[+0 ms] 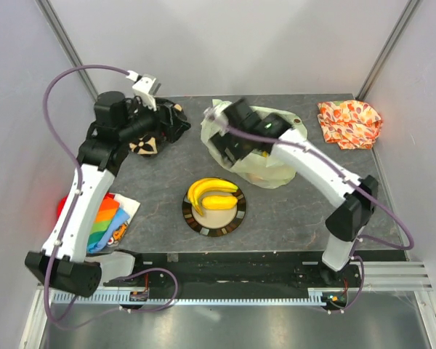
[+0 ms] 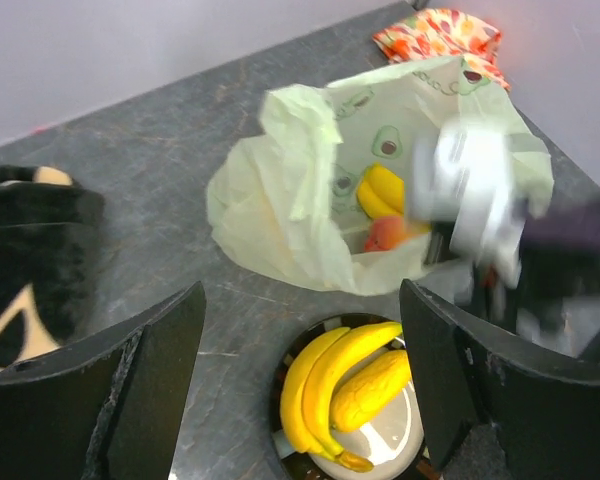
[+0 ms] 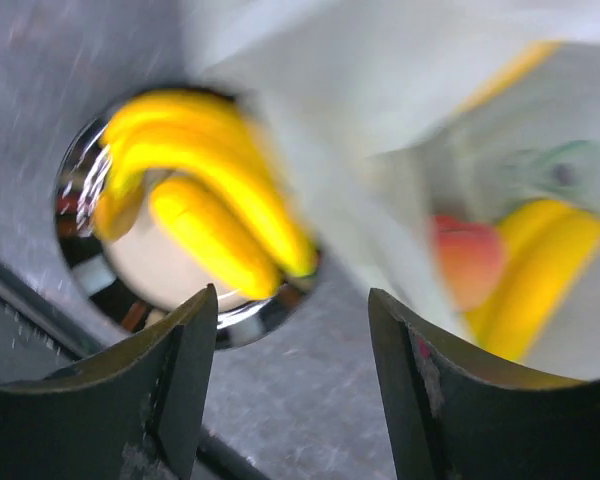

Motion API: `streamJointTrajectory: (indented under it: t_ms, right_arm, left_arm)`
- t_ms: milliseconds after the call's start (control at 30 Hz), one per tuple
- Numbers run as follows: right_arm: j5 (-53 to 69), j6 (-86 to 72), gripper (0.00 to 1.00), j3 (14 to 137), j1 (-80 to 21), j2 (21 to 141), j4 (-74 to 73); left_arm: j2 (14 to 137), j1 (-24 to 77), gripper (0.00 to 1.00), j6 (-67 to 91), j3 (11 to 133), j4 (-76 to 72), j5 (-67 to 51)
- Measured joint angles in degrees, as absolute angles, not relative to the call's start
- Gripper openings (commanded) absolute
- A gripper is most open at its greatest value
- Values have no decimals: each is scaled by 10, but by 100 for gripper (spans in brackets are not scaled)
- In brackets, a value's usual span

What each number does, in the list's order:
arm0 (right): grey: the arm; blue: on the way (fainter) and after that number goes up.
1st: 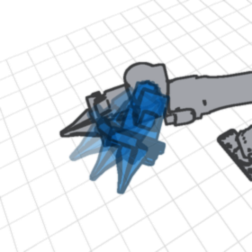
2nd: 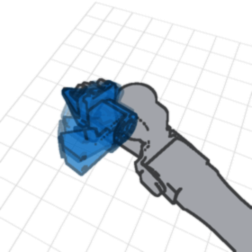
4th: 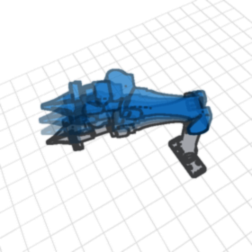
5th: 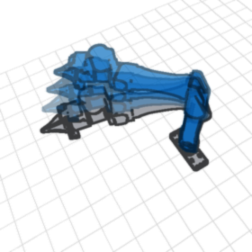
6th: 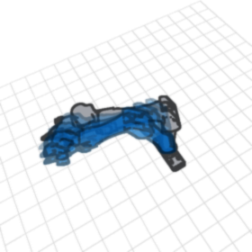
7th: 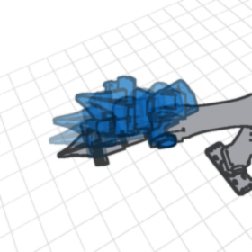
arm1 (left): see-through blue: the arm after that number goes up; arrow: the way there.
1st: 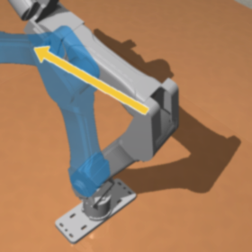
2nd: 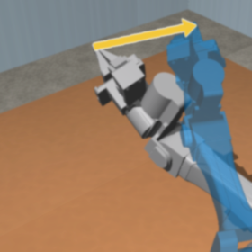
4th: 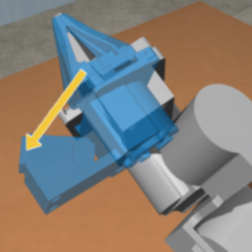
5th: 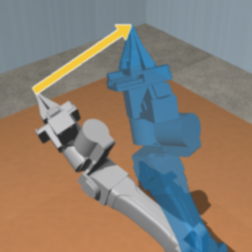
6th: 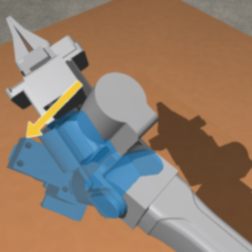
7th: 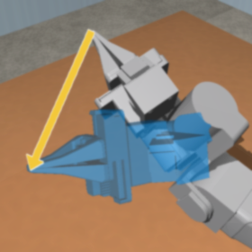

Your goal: Take the fake fruits out of the plastic bag

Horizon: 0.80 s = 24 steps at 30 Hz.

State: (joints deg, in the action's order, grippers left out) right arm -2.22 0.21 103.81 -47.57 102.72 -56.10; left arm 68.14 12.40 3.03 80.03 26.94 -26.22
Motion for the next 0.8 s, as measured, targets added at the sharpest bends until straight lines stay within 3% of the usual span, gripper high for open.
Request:
streamJointTrajectory:
  t_ms: [267, 433, 633, 667, 700, 733, 767, 800]
  right_arm:
    - [23, 10, 64, 1060, -264, 999, -531]
    - [62, 23, 61, 945, -255, 978, -491]
    - [97, 24, 59, 890, -259, 992, -454]
    - [103, 24, 59, 880, -259, 991, -446]
    - [105, 23, 59, 873, -259, 991, -441]
    - [106, 23, 59, 863, -259, 991, -435]
    - [107, 23, 60, 852, -259, 990, -432]
    - [107, 23, 60, 841, -259, 988, -430]
  left_arm:
    - [834, 183, 92, 58, 890, 256, -294]
    - [918, 204, 92, 76, 917, 246, -301]
    - [974, 207, 91, 110, 922, 239, -326]
    - [976, 207, 88, 117, 922, 232, -334]
    - [977, 208, 77, 121, 923, 230, -333]
    - [980, 209, 60, 124, 929, 229, -327]
    - [984, 211, 16, 126, 939, 229, -319]
    - [991, 213, 5, 126, 951, 230, -310]
